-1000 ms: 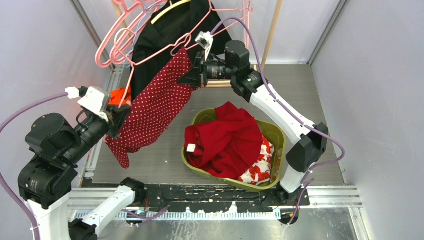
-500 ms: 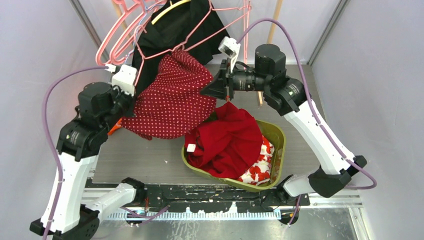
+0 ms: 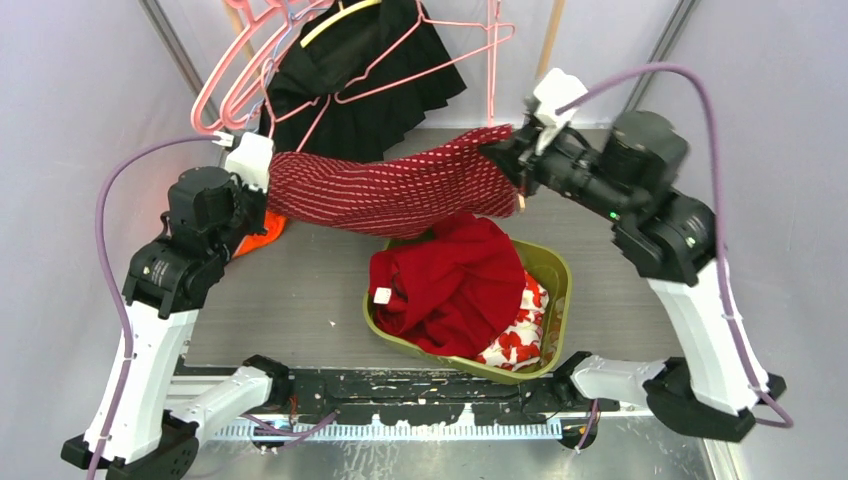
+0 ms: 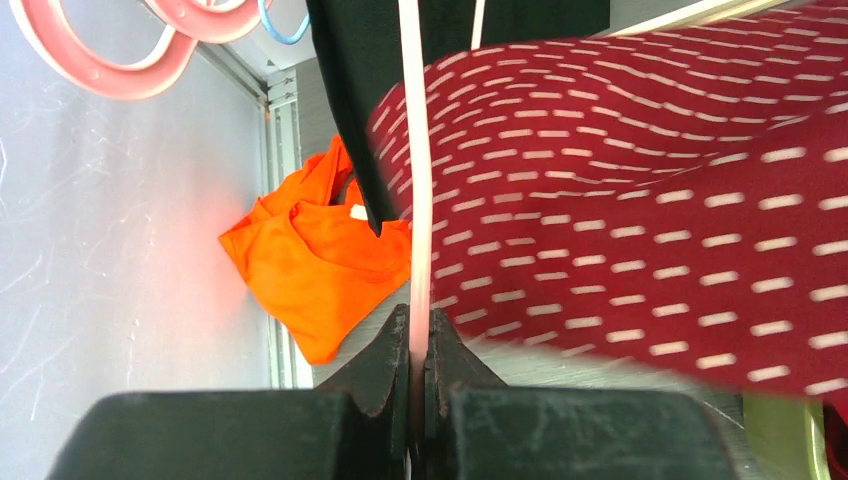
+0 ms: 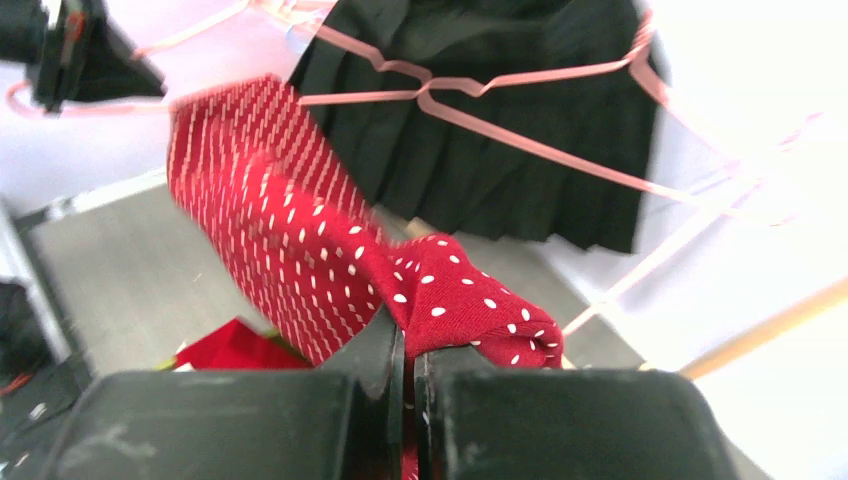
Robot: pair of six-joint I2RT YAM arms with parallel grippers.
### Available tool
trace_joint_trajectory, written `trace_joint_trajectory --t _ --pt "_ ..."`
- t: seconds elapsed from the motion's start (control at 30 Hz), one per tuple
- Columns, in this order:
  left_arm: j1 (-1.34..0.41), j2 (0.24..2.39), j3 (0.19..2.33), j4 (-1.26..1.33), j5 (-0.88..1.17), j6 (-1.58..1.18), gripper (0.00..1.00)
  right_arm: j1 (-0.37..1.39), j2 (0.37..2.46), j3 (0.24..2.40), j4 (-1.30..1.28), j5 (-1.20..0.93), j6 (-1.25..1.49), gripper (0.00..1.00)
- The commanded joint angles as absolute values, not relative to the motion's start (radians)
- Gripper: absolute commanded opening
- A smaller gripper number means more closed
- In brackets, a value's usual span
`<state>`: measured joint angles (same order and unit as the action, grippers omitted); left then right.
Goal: Remove the skirt from the hanger
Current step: Remove the skirt from the hanger, then place the skirt in the bin.
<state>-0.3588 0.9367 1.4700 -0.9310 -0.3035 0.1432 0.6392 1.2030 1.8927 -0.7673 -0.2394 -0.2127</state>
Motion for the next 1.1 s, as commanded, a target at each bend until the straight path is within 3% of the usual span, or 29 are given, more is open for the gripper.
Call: trace_joint_trajectory --t 0.0,0.33,0.67,1.07 --pt "-0.354 0.921 1.480 -0.851 -0.326 0.151 0.00 0.636 1.123 1.923 -0.569 -0.020 -0.288 0.01" --pt "-0.353 0.891 1.501 -0.850 -0.279 0.137 0.00 0.635 1.119 1.954 -0.565 -0.170 -0.159 0.01" --pt "-0.354 0.894 1.509 -0.849 -0.244 0.138 0.00 0.638 1.088 1.763 -0.707 -0.445 0.165 0.01" --pt "-0.356 0.904 1.524 -0.847 -0.235 0.125 0.00 0.643 0.880 1.180 -0.812 -0.504 0.321 0.01"
